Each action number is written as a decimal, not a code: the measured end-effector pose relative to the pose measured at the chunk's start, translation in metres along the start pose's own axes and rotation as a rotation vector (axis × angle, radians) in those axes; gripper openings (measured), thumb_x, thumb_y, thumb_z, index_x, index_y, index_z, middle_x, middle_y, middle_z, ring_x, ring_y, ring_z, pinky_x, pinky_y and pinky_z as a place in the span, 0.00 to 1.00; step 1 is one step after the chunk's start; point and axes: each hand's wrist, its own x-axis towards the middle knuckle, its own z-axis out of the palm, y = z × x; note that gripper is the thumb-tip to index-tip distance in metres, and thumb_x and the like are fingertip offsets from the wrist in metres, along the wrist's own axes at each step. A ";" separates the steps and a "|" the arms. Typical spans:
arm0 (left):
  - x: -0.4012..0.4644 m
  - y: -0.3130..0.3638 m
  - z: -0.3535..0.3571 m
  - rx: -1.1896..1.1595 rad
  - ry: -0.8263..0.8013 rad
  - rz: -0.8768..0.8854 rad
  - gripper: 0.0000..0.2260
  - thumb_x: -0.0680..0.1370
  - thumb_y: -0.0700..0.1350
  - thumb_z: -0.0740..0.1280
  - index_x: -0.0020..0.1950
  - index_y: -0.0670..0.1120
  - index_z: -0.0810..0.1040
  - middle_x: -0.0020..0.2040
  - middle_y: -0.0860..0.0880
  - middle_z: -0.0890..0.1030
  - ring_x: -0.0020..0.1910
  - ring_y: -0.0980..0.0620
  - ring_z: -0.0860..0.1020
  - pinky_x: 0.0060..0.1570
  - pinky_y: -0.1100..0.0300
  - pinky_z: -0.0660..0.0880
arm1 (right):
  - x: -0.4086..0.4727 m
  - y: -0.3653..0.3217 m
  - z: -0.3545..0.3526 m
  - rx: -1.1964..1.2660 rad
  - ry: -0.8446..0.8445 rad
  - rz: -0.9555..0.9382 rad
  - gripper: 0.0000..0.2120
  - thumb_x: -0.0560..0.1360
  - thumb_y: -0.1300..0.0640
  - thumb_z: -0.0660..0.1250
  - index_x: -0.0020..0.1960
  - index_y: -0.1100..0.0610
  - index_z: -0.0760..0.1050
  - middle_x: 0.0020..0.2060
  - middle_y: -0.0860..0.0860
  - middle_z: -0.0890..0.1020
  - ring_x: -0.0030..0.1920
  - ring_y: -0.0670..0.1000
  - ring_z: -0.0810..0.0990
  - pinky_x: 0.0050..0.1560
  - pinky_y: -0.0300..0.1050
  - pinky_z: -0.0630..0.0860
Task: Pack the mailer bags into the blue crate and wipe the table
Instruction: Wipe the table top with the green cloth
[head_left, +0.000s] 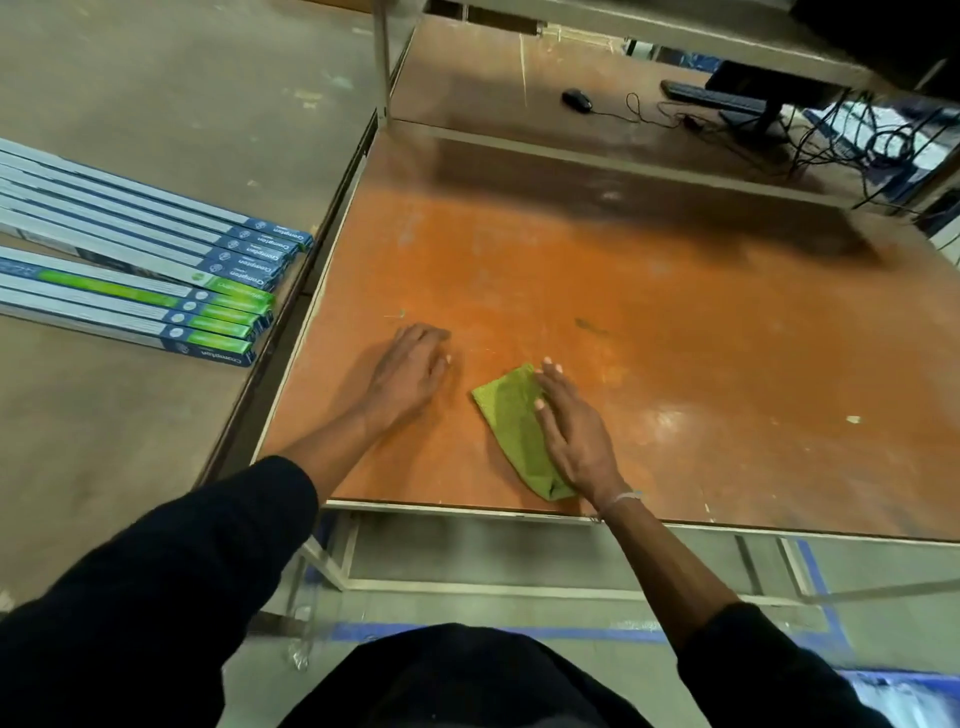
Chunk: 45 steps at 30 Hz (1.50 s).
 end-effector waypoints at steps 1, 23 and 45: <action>0.000 0.011 0.006 -0.033 -0.023 -0.015 0.15 0.80 0.45 0.67 0.66 0.41 0.78 0.59 0.42 0.80 0.60 0.41 0.75 0.62 0.51 0.70 | -0.002 0.002 -0.005 -0.002 0.091 0.050 0.20 0.81 0.52 0.59 0.71 0.54 0.73 0.74 0.49 0.72 0.74 0.52 0.71 0.69 0.44 0.71; 0.008 0.105 -0.036 -0.651 -0.482 -0.293 0.08 0.77 0.37 0.74 0.54 0.34 0.82 0.45 0.43 0.83 0.44 0.53 0.80 0.46 0.62 0.79 | 0.021 0.032 -0.051 0.523 -0.274 0.244 0.25 0.70 0.59 0.78 0.65 0.57 0.76 0.55 0.54 0.81 0.54 0.52 0.79 0.58 0.55 0.78; 0.002 0.003 -0.133 -0.721 -0.323 -0.280 0.12 0.80 0.41 0.72 0.59 0.37 0.77 0.44 0.46 0.81 0.41 0.56 0.79 0.39 0.61 0.78 | 0.082 -0.094 0.019 1.005 -0.399 0.253 0.12 0.77 0.64 0.72 0.59 0.62 0.74 0.47 0.59 0.84 0.46 0.53 0.85 0.47 0.49 0.83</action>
